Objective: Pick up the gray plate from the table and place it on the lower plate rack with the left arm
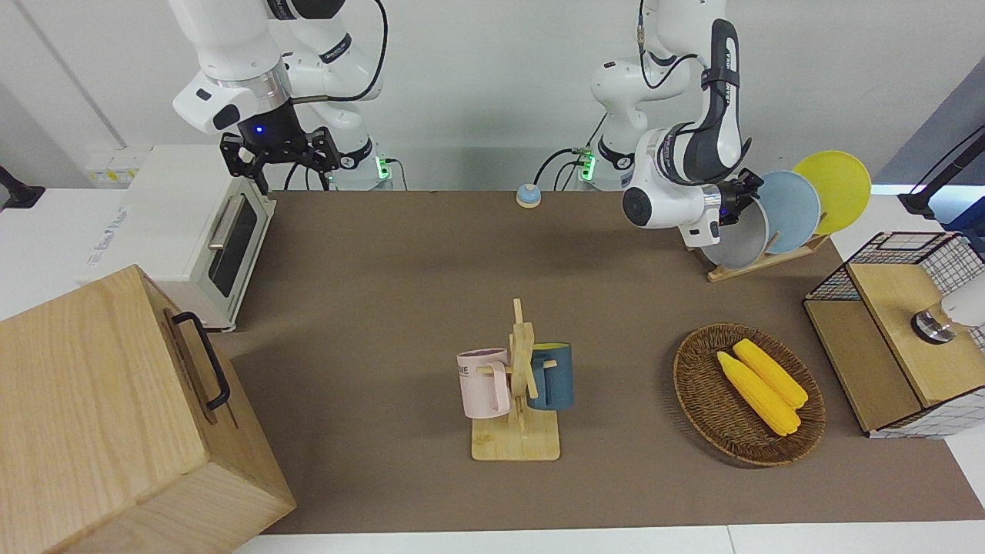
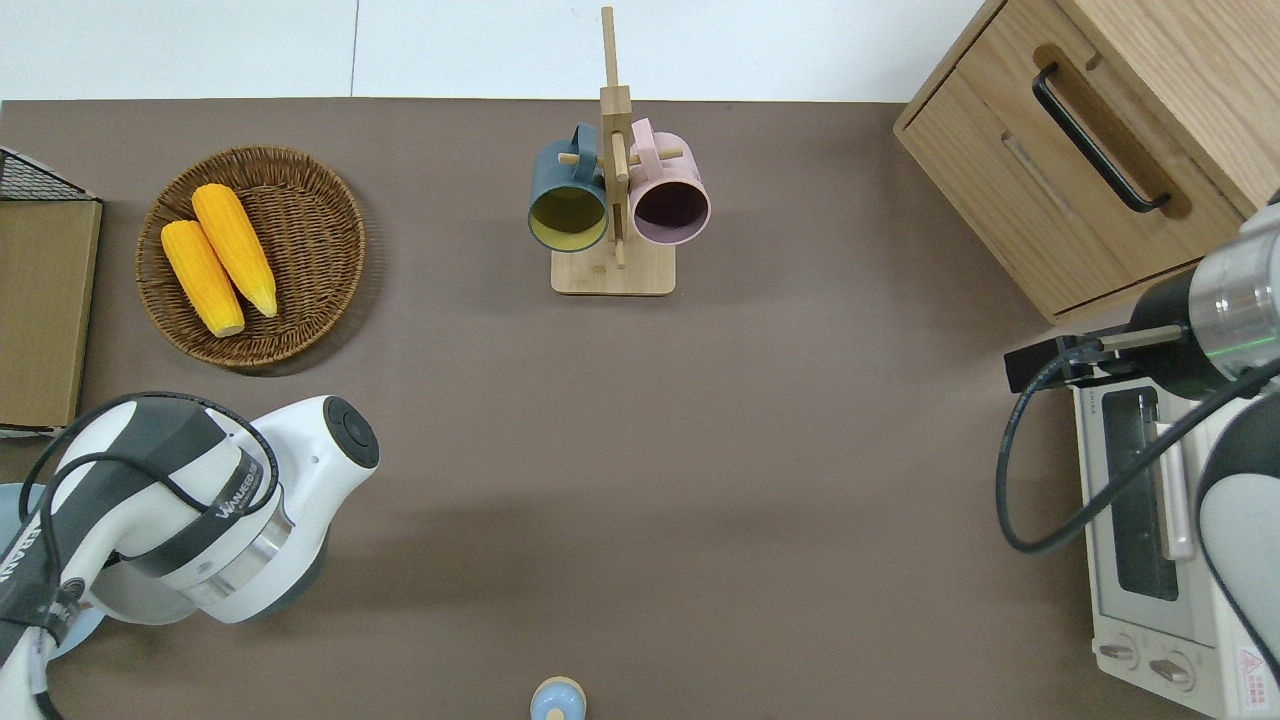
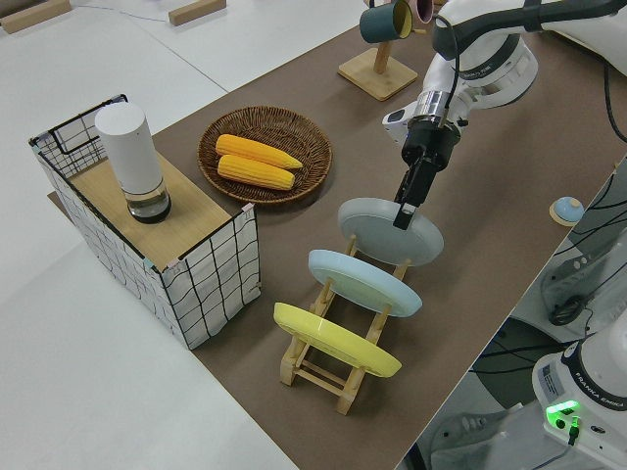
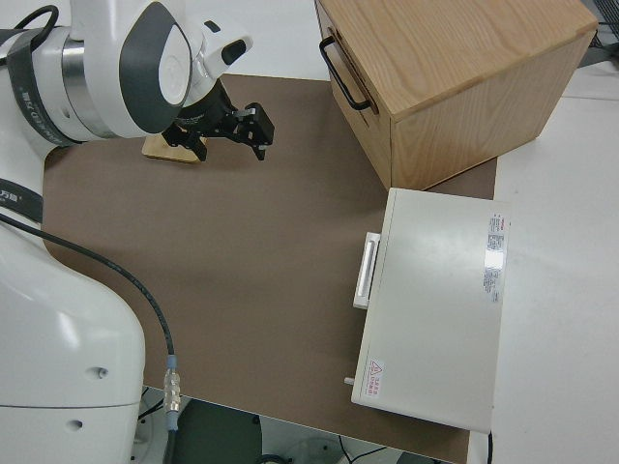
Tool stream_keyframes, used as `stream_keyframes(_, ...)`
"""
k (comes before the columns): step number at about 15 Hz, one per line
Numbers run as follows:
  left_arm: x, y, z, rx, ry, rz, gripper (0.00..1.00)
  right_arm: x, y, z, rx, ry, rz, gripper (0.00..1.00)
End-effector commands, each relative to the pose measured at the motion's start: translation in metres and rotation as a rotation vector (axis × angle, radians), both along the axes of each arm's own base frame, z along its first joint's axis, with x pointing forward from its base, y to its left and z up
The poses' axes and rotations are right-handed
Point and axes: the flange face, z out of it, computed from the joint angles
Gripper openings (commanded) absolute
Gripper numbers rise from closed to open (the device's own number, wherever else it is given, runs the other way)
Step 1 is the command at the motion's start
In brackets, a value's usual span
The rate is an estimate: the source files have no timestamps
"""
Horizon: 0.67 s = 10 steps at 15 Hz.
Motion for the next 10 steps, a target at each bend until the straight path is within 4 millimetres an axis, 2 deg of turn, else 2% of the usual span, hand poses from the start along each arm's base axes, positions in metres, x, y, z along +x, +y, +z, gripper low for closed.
stream_keyframes(1,0.0016,-0.0014,-0.0017,0.012,-0.007,-0.006,0.00,-0.0021,-0.0010,0.0046,-0.002,0.001,-0.014,0.983)
stream_keyframes(2,0.0010,-0.0014,-0.0017,0.012,-0.008,-0.005,0.00,-0.0018,-0.0011,0.0037,-0.002,0.004,-0.014,0.983)
stream_keyframes(3,0.0009,-0.0015,-0.0018,0.010,-0.007,-0.004,0.14,-0.0018,-0.0011,0.0037,-0.002,0.004,-0.014,0.983)
stream_keyframes(4,0.0009,-0.0015,-0.0018,0.010,-0.005,-0.005,0.34,-0.0023,-0.0010,0.0045,-0.003,0.002,-0.014,0.983)
stream_keyframes(10,0.0013,-0.0017,-0.0018,0.003,0.011,-0.013,0.53,-0.0017,-0.0019,0.0037,-0.002,0.004,-0.016,0.983)
